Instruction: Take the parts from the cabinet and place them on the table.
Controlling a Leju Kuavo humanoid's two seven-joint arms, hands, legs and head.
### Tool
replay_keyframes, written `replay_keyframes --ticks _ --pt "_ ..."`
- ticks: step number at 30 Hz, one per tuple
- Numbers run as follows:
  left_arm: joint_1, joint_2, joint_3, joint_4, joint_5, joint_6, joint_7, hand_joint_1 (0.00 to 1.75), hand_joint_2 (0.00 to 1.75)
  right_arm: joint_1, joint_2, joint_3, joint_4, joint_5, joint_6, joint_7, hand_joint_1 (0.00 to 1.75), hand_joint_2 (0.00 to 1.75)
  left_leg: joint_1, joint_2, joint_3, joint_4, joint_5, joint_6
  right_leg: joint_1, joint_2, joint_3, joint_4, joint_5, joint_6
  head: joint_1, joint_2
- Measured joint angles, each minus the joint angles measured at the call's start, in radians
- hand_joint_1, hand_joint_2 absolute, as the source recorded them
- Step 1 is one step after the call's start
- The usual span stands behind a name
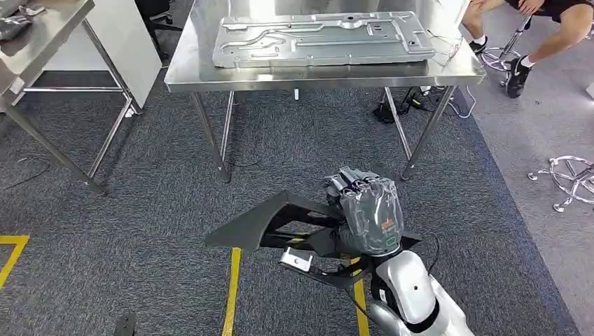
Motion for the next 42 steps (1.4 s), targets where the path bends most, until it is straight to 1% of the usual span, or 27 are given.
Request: replay_keyframes --ticks 5,10,13,15,17,19,20,21,22,24,25,26,27,28,29,30,31,32,33,34,35,37,38,39,40,41,42 --pt "0.002 0.001 0.000 0.000 0.000 0.003 0.007 0.00 1.75 0.000 -0.001 0.001 0.002 0.011 0.000 0.003 1.75 1.75 -0.003 0.000 -0.001 0.002 -0.001 -0.001 -0.001 0.000 0.000 0.000 0.000 0.000 0.000 0.000" --pt "0.004 0.006 0.000 0.000 0.000 0.007 0.014 0.00 1.75 0.002 -0.002 0.002 0.005 0.012 0.000 0.003 1.75 1.75 -0.006 0.000 -0.006 0.011 -0.006 0.007 -0.007 -0.001 0.000 -0.002 0.001 0.006 0.000 0.000" --pt "0.005 0.008 0.000 0.000 0.005 0.013 0.015 0.00 1.75 0.002 -0.002 0.002 0.005 0.013 0.000 0.004 1.75 1.75 -0.010 0.000 -0.011 0.006 -0.015 0.021 -0.010 -0.004 0.006 -0.016 0.001 0.017 0.000 0.000" --pt "0.007 0.010 0.000 0.000 0.006 0.016 0.018 0.00 1.75 0.005 -0.002 0.002 0.007 0.013 -0.001 0.006 1.75 1.75 -0.003 -0.004 0.010 -0.017 -0.031 0.040 -0.011 -0.004 0.012 0.018 0.026 0.030 0.000 0.000" --pt "0.012 0.010 0.000 0.000 0.006 0.019 0.019 0.00 1.75 0.004 -0.002 0.003 0.008 0.014 -0.002 0.008 1.75 1.75 0.000 -0.007 0.042 -0.025 -0.032 0.051 -0.014 0.007 -0.010 0.062 -0.007 0.034 0.004 0.000" --pt "0.013 0.010 0.000 0.000 0.006 0.021 0.024 0.00 1.75 0.007 -0.002 0.006 0.008 0.015 -0.002 0.012 1.75 1.75 -0.001 -0.007 0.051 -0.024 -0.038 0.054 -0.015 0.015 -0.091 0.196 -0.075 0.041 0.005 0.000" --pt "0.016 0.010 0.000 0.000 0.006 0.022 0.024 0.00 1.75 0.012 -0.003 0.007 0.010 0.015 -0.002 0.013 1.75 1.75 -0.001 -0.008 0.055 -0.023 -0.041 0.053 -0.016 0.016 -0.135 0.262 -0.096 0.042 0.005 0.000" --pt "0.020 0.010 0.000 0.000 0.006 0.024 0.026 0.00 1.75 0.017 -0.005 0.008 0.010 0.015 -0.001 0.013 1.75 1.75 -0.001 -0.010 0.062 -0.022 -0.046 0.049 -0.018 0.015 -0.163 0.293 -0.096 0.041 0.005 0.000" --pt "0.024 0.010 0.000 0.000 0.006 0.026 0.027 0.00 1.75 0.021 -0.007 0.008 0.011 0.016 -0.001 0.014 1.75 1.75 0.001 -0.011 0.071 -0.022 -0.052 0.044 -0.021 0.015 -0.167 0.278 -0.075 0.045 0.005 0.000" --pt "0.029 0.009 0.000 0.000 0.006 0.030 0.029 0.00 1.75 0.023 -0.010 0.008 0.011 0.017 0.000 0.014 1.75 1.75 0.005 -0.013 0.103 -0.021 -0.075 0.031 -0.027 0.014 -0.117 0.138 0.001 0.051 0.005 0.000" --pt "0.031 0.006 0.000 0.000 0.006 0.031 0.030 0.00 1.75 0.024 -0.011 0.008 0.011 0.017 0.000 0.014 1.75 1.75 0.006 -0.013 0.117 -0.021 -0.088 0.024 -0.028 0.013 -0.087 0.051 0.059 0.048 0.005 0.000" --pt "0.031 0.006 0.000 0.000 0.006 0.032 0.031 0.00 1.75 0.027 -0.013 0.009 0.013 0.017 0.001 0.014 1.75 1.75 0.005 -0.012 0.125 -0.015 -0.099 0.017 -0.025 0.012 -0.084 0.012 0.082 0.042 0.006 0.000" --pt "0.031 0.006 0.000 0.000 0.006 0.034 0.031 0.00 1.75 0.029 -0.014 0.011 0.016 0.017 0.003 0.014 1.75 1.75 0.005 -0.014 0.127 -0.020 -0.105 0.006 -0.015 0.010 -0.080 0.010 0.046 0.030 0.006 0.000" --pt "0.031 0.006 0.000 0.000 0.006 0.034 0.032 0.00 1.75 0.033 -0.014 0.013 0.015 0.017 0.002 0.014 1.75 1.75 0.007 -0.013 0.128 -0.027 -0.115 -0.004 -0.011 0.014 -0.069 0.014 0.047 0.019 0.004 0.000" --pt "0.031 0.006 0.000 0.000 0.006 0.034 0.032 0.00 1.75 0.035 -0.017 0.012 0.015 0.017 0.002 0.014 1.75 1.75 0.005 -0.012 0.146 -0.017 -0.110 -0.012 -0.013 0.016 -0.062 0.008 0.038 0.008 0.005 0.000" --pt "0.029 0.006 0.000 0.000 0.006 0.035 0.033 0.00 1.75 0.034 -0.018 0.012 0.015 0.017 0.002 0.015 1.75 1.75 0.008 -0.013 0.143 0.002 -0.095 -0.020 -0.013 0.018 -0.048 0.006 0.029 -0.002 0.005 0.000" --pt "0.027 0.005 0.000 0.000 0.006 0.034 0.033 0.00 1.75 0.035 -0.018 0.012 0.013 0.017 0.002 0.015 1.75 1.75 0.011 -0.011 0.113 0.062 -0.075 -0.025 -0.018 0.019 -0.021 -0.004 0.021 -0.011 0.004 0.000" --pt "0.026 0.002 0.000 0.000 0.006 0.034 0.032 0.00 1.75 0.034 -0.019 0.012 0.013 0.017 0.000 0.015 1.75 1.75 0.011 -0.012 0.060 0.160 -0.031 -0.028 -0.017 0.015 0.006 -0.010 0.006 -0.020 0.003 0.000" --pt "0.027 0.002 0.000 0.000 0.006 0.034 0.033 0.00 1.75 0.033 -0.019 0.013 0.013 0.017 0.000 0.015 1.75 1.75 0.012 -0.012 0.013 0.222 -0.025 -0.029 -0.016 0.016 0.023 -0.016 -0.005 -0.024 0.001 0.000" --pt "0.026 0.002 0.000 0.000 0.006 0.034 0.032 0.00 1.75 0.034 -0.019 0.013 0.013 0.017 0.000 0.015 1.75 1.75 0.012 -0.012 -0.039 0.276 -0.052 -0.029 -0.015 0.017 0.043 -0.021 -0.019 -0.025 0.003 0.000" --pt "0.029 0.003 0.000 0.000 0.006 0.034 0.033 0.00 1.75 0.035 -0.019 0.014 0.013 0.017 0.000 0.015 1.75 1.75 0.011 -0.012 -0.081 0.302 -0.107 -0.033 -0.014 0.018 0.064 -0.025 -0.035 -0.027 0.002 0.000" --pt "0.037 0.003 0.000 0.000 0.007 0.034 0.033 0.00 1.75 0.035 -0.019 0.015 0.013 0.017 0.000 0.015 1.75 1.75 0.011 -0.012 -0.131 0.285 -0.209 -0.028 -0.014 0.027 0.110 -0.028 -0.066 -0.026 0.002 0.000" --pt "0.039 0.003 0.000 0.000 0.007 0.035 0.033 0.00 1.75 0.036 -0.019 0.015 0.013 0.017 0.000 0.015 1.75 1.75 0.011 -0.012 -0.141 0.247 -0.224 -0.025 -0.014 0.029 0.135 -0.029 -0.084 -0.024 0.002 0.000" --pt "0.040 0.003 0.000 0.000 0.007 0.036 0.034 0.00 1.75 0.036 -0.019 0.015 0.013 0.017 0.001 0.015 1.75 1.75 0.010 -0.012 -0.144 0.184 -0.201 -0.018 -0.014 0.030 0.162 -0.030 -0.105 -0.021 0.002 0.000" --pt "0.041 0.003 0.000 0.000 0.007 0.036 0.034 0.00 1.75 0.036 -0.019 0.016 0.013 0.017 0.001 0.015 1.75 1.75 0.007 -0.012 -0.143 0.121 -0.132 -0.008 -0.013 0.030 0.184 -0.030 -0.124 -0.019 0.002 0.000" --pt "0.047 0.005 0.000 0.000 0.008 0.038 0.034 0.00 1.75 0.039 -0.019 0.016 0.013 0.017 0.001 0.015 1.75 1.75 0.002 -0.012 -0.143 0.050 0.040 0.001 -0.014 0.030 0.194 -0.033 -0.146 -0.016 0.003 0.000" --pt "0.051 0.007 0.000 0.000 0.008 0.039 0.035 0.00 1.75 0.040 -0.019 0.019 0.016 0.017 0.002 0.015 1.75 1.75 -0.003 -0.017 -0.139 0.036 0.125 0.000 -0.008 0.039 0.219 -0.026 -0.164 -0.005 0.006 0.000"
